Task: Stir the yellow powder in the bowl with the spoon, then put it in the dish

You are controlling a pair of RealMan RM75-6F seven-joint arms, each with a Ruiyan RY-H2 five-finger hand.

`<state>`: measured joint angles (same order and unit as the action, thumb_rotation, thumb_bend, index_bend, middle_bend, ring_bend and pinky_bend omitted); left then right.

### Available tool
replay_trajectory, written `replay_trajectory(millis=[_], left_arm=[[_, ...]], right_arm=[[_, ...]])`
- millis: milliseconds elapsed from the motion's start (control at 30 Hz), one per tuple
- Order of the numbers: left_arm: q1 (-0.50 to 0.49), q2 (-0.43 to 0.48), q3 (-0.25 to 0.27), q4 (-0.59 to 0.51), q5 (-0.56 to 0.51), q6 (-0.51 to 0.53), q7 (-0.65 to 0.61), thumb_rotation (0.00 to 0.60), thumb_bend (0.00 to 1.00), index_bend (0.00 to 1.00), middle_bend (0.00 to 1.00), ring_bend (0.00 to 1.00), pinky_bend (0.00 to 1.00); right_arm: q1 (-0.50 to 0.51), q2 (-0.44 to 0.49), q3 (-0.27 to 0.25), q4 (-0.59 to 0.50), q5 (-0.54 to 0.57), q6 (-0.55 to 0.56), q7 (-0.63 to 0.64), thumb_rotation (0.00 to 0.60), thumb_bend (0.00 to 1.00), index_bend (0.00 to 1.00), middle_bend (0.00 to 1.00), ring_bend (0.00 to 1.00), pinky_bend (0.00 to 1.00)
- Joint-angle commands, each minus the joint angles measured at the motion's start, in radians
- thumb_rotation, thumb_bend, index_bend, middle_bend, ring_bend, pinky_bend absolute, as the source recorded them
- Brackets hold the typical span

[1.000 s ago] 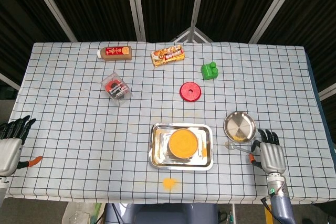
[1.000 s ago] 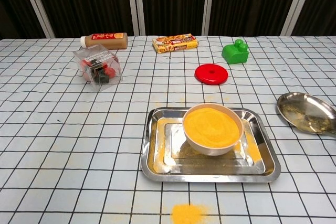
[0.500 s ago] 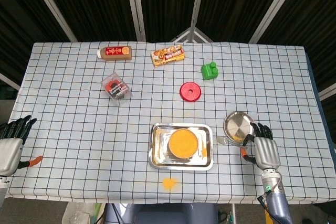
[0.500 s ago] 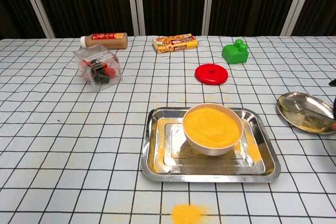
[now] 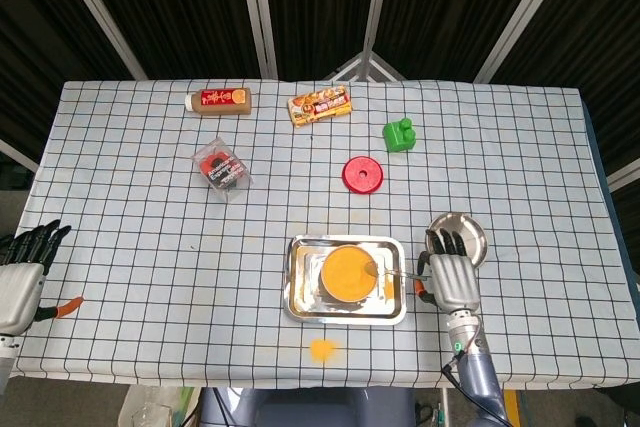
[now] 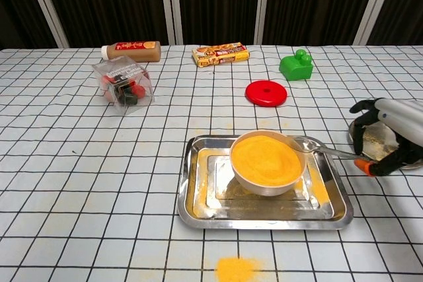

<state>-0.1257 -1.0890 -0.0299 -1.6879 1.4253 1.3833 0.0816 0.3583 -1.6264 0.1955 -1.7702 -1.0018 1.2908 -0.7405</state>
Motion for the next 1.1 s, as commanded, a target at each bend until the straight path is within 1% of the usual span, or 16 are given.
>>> replay_trajectory(millis=[33, 267, 600, 1100], left_arm=[[-0.001, 0.001, -0.001, 0.001, 0.0, -0.001, -0.004, 0.6, 0.0, 0.0, 0.0, 0.0, 0.0], [-0.003, 0.002, -0.003, 0.002, -0.007, -0.007, -0.017, 0.6, 0.0, 0.0, 0.0, 0.0, 0.0], [-0.002, 0.001, -0.001, -0.001, -0.002, -0.004, -0.015, 0.6, 0.0, 0.0, 0.0, 0.0, 0.0], [-0.003, 0.003, 0.001, -0.005, -0.003, -0.007, -0.018, 0.6, 0.0, 0.0, 0.0, 0.0, 0.0]], right_arm=[[0.027, -0.039, 0.004, 0.013, 0.029, 0.018, -0.038, 0.6, 0.48, 0.62, 0.13, 0.0, 0.0], [0.04, -0.055, -0.014, 0.025, 0.014, 0.027, -0.037, 0.6, 0.48, 0.62, 0.13, 0.0, 0.0], [0.057, -0.065, -0.02, 0.009, 0.02, 0.045, -0.055, 0.6, 0.48, 0.62, 0.13, 0.0, 0.0], [0.113, -0.136, -0.022, 0.025, 0.035, 0.066, -0.148, 0.6, 0.48, 0.62, 0.13, 0.0, 0.0]])
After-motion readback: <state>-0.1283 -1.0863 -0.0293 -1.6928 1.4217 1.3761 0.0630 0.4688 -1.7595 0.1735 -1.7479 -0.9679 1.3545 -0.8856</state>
